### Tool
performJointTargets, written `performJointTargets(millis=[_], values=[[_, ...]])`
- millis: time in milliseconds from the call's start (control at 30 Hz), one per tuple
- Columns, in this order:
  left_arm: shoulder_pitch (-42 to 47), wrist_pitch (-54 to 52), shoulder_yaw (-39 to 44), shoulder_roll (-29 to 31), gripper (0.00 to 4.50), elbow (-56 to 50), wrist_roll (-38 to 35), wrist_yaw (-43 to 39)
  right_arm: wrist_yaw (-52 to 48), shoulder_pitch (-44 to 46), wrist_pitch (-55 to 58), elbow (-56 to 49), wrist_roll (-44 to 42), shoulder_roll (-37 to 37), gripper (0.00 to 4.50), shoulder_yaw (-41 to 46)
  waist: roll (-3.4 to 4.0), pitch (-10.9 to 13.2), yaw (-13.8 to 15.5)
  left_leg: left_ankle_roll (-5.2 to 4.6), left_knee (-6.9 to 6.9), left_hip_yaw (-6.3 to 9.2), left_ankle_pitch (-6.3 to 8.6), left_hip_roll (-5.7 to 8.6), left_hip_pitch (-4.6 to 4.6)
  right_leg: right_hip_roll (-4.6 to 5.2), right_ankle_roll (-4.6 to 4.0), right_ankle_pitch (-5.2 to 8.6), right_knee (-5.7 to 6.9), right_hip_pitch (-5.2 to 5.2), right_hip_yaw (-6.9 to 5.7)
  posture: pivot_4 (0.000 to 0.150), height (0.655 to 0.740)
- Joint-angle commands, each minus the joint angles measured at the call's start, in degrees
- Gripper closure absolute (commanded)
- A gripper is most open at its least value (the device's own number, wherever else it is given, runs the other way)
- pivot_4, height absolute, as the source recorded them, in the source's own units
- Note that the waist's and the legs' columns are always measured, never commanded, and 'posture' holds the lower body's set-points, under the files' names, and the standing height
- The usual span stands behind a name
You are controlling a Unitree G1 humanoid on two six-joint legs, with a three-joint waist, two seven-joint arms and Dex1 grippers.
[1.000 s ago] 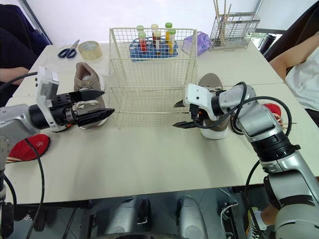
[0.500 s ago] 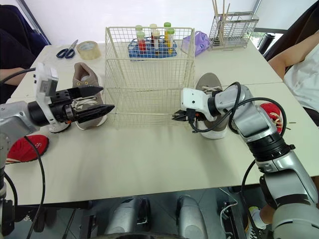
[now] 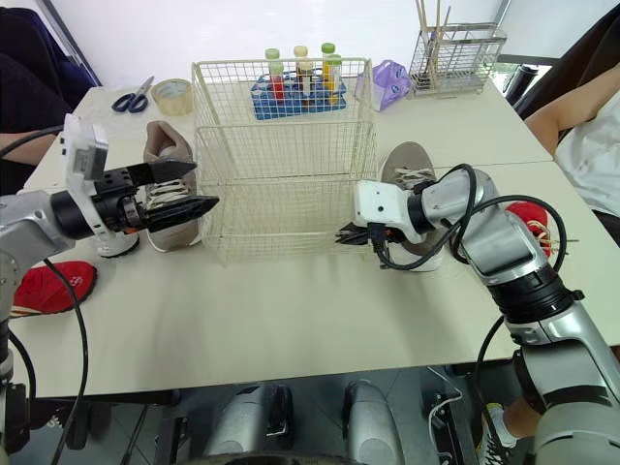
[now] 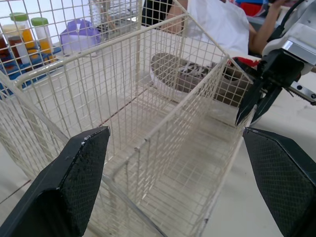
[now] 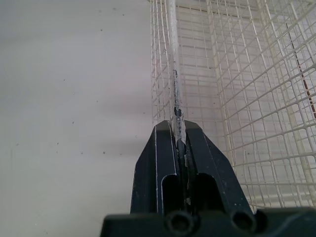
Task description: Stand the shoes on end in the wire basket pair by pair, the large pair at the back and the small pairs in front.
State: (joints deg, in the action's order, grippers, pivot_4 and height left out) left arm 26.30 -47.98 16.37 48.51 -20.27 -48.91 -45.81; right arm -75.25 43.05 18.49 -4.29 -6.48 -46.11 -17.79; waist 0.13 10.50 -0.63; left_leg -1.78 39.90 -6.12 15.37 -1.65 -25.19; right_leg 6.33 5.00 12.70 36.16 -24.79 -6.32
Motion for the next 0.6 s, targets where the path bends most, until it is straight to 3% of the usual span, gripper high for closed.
performJointTargets(millis=[33,533,567,600], values=[[1.17,1.08,0.08,0.09,0.0,-0.81,0.1,0.04,-1.36,1.24,-2.97,-0.89,0.11,-1.01,4.41,1.53,0.0,0.0,0.01,0.0,0.0,0.0,0.0,0.01,0.0,0.0,0.0,0.0,0.0,0.0,0.0,0.15,0.74],[1.29,0.91,-0.16,-0.54,0.0,-1.43,0.03,0.72,0.19,2.06,6.22,-3.02,-2.09,0.43,4.41,2.61,0.0,0.0,0.06,0.0,0.01,0.02,0.0,0.01,0.0,0.0,0.0,0.0,0.01,0.01,0.0,0.15,0.74],[1.29,0.9,-0.21,-0.64,0.0,-1.49,0.0,0.82,0.51,2.04,7.23,-3.64,-2.69,0.65,3.83,2.97,0.0,0.0,0.05,0.0,0.01,0.02,0.0,0.01,0.0,0.0,0.0,0.0,0.01,0.01,0.0,0.15,0.74],[1.29,0.89,-0.24,-0.71,0.0,-1.55,-0.03,0.9,0.77,2.01,7.86,-4.09,-3.11,0.75,3.55,3.19,0.0,0.0,0.06,0.0,0.01,0.02,0.0,0.01,0.0,0.01,0.0,0.0,0.02,0.01,0.0,0.15,0.74]])
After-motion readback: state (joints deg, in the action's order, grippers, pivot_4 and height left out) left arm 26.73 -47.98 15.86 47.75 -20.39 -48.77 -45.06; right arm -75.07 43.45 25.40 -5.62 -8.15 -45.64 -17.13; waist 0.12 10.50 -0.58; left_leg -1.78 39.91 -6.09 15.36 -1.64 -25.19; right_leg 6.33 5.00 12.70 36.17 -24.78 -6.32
